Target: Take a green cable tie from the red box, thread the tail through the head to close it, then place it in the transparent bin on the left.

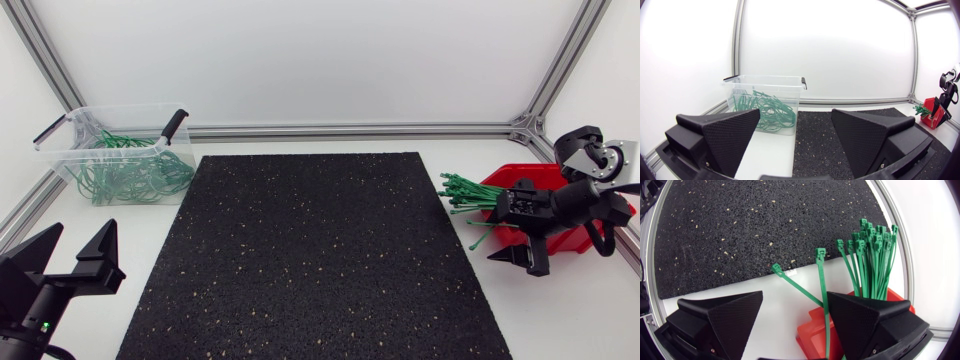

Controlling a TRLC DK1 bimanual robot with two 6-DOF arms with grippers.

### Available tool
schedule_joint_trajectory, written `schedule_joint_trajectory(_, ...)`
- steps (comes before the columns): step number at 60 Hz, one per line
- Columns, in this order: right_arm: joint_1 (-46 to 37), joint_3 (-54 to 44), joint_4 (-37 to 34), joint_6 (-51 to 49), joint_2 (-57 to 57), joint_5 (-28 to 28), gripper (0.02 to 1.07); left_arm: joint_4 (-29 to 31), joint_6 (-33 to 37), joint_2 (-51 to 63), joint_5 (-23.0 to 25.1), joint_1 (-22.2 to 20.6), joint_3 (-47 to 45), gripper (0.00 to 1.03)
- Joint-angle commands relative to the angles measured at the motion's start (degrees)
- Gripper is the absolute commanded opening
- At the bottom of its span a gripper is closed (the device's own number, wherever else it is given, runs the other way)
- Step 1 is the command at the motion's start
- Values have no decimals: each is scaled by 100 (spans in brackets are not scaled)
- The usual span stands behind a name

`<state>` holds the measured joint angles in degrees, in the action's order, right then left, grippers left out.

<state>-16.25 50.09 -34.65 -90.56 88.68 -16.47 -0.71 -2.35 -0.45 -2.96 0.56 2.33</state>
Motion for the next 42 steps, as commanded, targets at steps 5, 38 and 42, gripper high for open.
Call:
schedule_joint_trajectory(5, -36, -201, -68, -242, -449, -5, 93, 159, 94, -8, -38, -21, -215, 99)
schedule_joint_trajectory(38, 166, -588, -279, -418, -958, 39, 93, 168, 94, -8, -38, -3, -206, 99)
schedule_joint_trajectory(42, 236, -640, -200, -392, -888, 65, 93, 168, 94, -8, -38, -12, -206, 99)
